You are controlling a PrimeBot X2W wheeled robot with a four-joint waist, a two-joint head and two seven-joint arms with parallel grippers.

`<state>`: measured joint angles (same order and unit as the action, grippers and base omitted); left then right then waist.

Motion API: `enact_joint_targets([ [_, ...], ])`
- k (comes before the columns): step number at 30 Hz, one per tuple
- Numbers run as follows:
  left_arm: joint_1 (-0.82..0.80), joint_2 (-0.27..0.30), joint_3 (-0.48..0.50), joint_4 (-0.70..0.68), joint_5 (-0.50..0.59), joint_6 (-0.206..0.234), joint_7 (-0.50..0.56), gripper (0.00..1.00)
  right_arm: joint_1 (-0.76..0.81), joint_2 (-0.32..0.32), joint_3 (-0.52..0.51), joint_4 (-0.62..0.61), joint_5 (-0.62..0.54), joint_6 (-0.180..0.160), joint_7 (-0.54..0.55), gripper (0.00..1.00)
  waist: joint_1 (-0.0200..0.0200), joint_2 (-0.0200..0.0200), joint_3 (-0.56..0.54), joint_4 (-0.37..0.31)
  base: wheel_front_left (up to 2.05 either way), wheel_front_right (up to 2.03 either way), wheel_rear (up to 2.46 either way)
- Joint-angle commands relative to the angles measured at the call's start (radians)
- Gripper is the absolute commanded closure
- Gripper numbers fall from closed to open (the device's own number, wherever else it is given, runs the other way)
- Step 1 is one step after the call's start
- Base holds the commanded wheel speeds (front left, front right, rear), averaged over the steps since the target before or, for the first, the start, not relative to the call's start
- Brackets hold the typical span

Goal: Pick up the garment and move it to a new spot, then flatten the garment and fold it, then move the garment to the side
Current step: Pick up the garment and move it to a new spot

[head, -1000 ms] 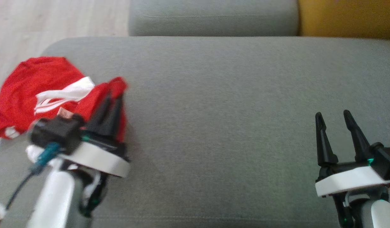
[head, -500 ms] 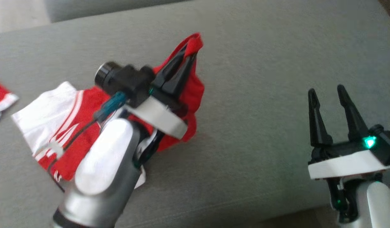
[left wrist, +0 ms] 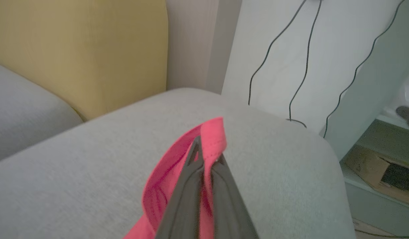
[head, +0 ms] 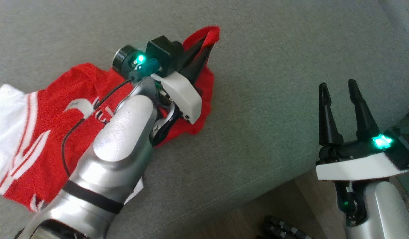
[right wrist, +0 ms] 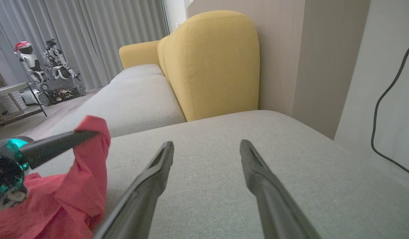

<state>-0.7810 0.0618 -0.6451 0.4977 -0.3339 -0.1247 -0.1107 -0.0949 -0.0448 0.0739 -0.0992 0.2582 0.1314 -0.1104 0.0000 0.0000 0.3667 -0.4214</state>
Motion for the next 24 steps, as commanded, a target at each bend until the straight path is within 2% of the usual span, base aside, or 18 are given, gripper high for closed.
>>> enact_joint_targets([
  [1,-0.050,0.010,0.015,-0.018,-0.008,-0.006,0.001,1.00,-0.025,-0.005,0.023,-0.026,0.007,-0.001,-0.012,0.00,0.0000,0.0000,0.036,-0.034,0.00,0.00,0.00],
  [2,-0.057,0.011,0.000,0.012,-0.020,-0.006,0.005,0.85,-0.029,-0.005,0.025,-0.021,0.009,-0.001,-0.018,0.00,0.0000,0.0000,0.041,-0.036,0.00,0.00,0.00],
  [3,-0.064,0.013,-0.014,0.041,-0.032,-0.006,0.010,0.58,-0.032,-0.005,0.026,-0.015,0.011,-0.001,-0.023,0.00,0.0000,0.0000,0.043,-0.037,0.00,0.00,0.00],
  [4,-0.070,0.014,-0.026,0.065,-0.044,-0.006,0.012,0.00,-0.034,-0.005,0.026,-0.009,0.011,-0.001,-0.028,0.00,0.0000,0.0000,0.044,-0.036,0.00,0.00,0.00],
  [9,-0.100,0.021,-0.093,0.118,-0.095,-0.006,-0.004,0.00,-0.042,-0.005,0.016,0.011,-0.002,-0.001,-0.037,0.00,0.0000,0.0000,0.028,0.000,0.00,0.00,0.00],
  [14,-0.097,0.042,-0.106,0.116,-0.103,-0.002,-0.075,0.00,-0.042,-0.005,0.002,0.015,-0.037,-0.001,-0.019,0.00,0.0000,0.0000,-0.025,0.077,0.00,0.00,0.00],
  [18,-0.060,0.070,-0.073,0.093,-0.104,0.039,-0.121,0.00,-0.038,-0.005,-0.013,0.007,-0.068,-0.001,0.009,0.00,0.0000,0.0000,-0.068,0.160,0.00,0.00,0.00],
  [24,0.041,0.153,0.019,0.018,-0.126,0.119,-0.146,0.00,-0.033,-0.005,-0.030,0.001,-0.103,-0.001,0.051,0.00,0.0000,0.0000,-0.123,0.276,0.00,0.00,0.00],
])
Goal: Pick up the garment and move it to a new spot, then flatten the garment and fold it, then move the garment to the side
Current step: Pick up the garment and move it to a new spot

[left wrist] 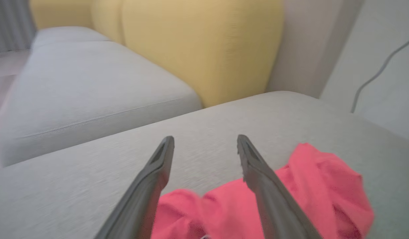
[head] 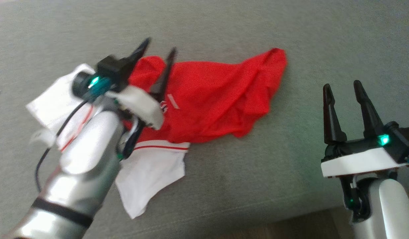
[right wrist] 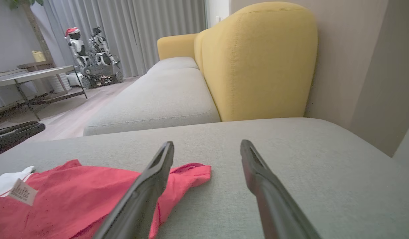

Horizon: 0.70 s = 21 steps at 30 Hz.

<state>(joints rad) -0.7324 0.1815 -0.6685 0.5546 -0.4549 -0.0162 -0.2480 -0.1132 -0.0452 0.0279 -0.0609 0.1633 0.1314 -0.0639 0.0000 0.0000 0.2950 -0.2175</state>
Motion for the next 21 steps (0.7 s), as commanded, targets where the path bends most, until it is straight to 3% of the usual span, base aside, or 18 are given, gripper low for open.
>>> enact_joint_targets([
  [1,0.014,0.048,0.060,-0.056,-0.008,0.023,-0.010,0.00,-0.014,-0.005,0.014,-0.037,-0.014,-0.001,0.012,0.00,0.0000,0.0000,-0.058,0.087,0.00,0.00,0.00],
  [10,0.244,0.180,0.219,-0.219,-0.035,0.118,-0.013,0.00,0.008,-0.005,0.021,-0.017,-0.035,-0.001,0.052,0.00,0.0000,0.0000,-0.123,0.194,0.00,0.00,0.00],
  [21,0.499,0.229,0.325,-0.395,-0.056,0.169,-0.014,0.00,0.056,-0.005,0.015,0.000,-0.041,-0.001,0.079,0.00,0.0000,0.0000,-0.200,0.220,0.00,0.00,0.00],
])
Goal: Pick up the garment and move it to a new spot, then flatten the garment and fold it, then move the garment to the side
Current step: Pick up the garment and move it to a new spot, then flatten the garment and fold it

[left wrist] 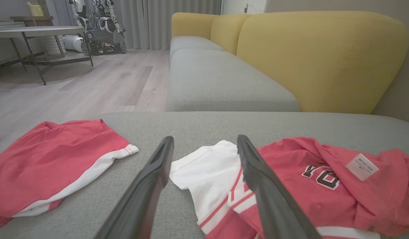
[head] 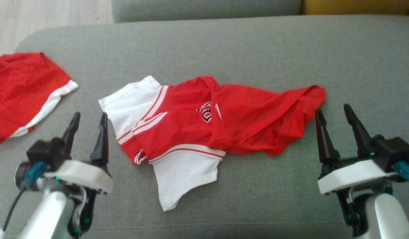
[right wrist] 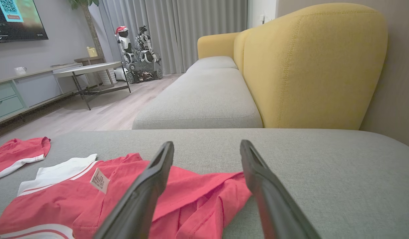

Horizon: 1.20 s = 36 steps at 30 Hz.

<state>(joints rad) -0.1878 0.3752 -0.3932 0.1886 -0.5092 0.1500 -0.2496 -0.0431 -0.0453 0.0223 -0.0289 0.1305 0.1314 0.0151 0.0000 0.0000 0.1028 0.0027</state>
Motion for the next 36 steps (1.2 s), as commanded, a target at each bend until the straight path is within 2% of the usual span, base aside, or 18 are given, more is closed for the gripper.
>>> enact_joint_targets([
  [1,-0.030,0.037,0.050,-0.039,-0.002,0.006,-0.012,0.00,-0.006,-0.005,0.019,-0.031,-0.008,-0.001,0.003,0.00,0.0000,0.0000,-0.016,0.000,0.00,0.00,0.00],
  [14,0.077,0.063,0.017,-0.104,0.006,0.024,0.018,0.00,0.082,-0.005,0.012,-0.045,-0.011,-0.001,0.039,0.00,0.0000,0.0000,-0.103,0.004,0.00,0.00,0.00],
  [36,0.084,0.075,0.002,-0.118,0.006,0.040,0.030,0.00,0.099,-0.005,0.010,-0.054,-0.007,-0.001,0.051,0.00,0.0000,0.0000,-0.114,0.000,0.00,0.00,0.00],
])
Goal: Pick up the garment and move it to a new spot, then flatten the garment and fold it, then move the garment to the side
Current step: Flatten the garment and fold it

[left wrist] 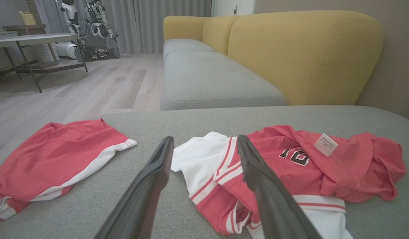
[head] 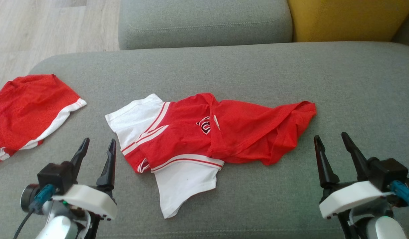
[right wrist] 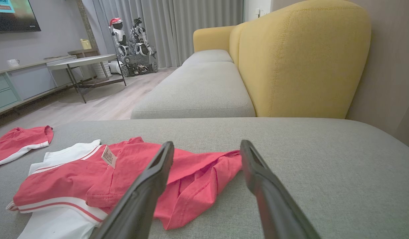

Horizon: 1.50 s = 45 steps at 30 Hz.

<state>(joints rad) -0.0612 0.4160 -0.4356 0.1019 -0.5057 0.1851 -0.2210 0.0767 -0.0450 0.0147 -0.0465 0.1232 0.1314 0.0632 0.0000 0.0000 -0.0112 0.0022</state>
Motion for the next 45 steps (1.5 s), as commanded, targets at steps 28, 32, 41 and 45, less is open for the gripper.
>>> enact_joint_targets([
  [28,-0.153,0.021,0.016,-0.030,0.026,-0.008,-0.005,0.00,-0.249,-0.005,0.328,0.246,0.046,-0.001,0.000,0.00,0.0000,0.0000,0.137,0.072,0.00,0.00,0.00],
  [32,-0.187,0.008,0.010,-0.015,0.032,-0.018,-0.013,0.00,-0.329,-0.005,0.385,0.362,0.063,-0.001,-0.017,0.00,0.0000,0.0000,0.172,0.099,0.00,0.00,0.00],
  [41,-0.212,-0.008,0.017,0.016,0.034,-0.028,-0.029,0.00,-0.413,-0.005,0.421,0.533,0.091,-0.001,-0.017,0.60,0.0000,0.0000,0.197,0.112,0.00,0.00,0.00],
  [45,-0.214,-0.013,0.026,0.026,0.038,-0.031,-0.035,0.00,-0.432,-0.005,0.422,0.563,0.105,-0.001,-0.027,1.00,0.0000,0.0000,0.195,0.101,0.00,0.00,0.00],
])
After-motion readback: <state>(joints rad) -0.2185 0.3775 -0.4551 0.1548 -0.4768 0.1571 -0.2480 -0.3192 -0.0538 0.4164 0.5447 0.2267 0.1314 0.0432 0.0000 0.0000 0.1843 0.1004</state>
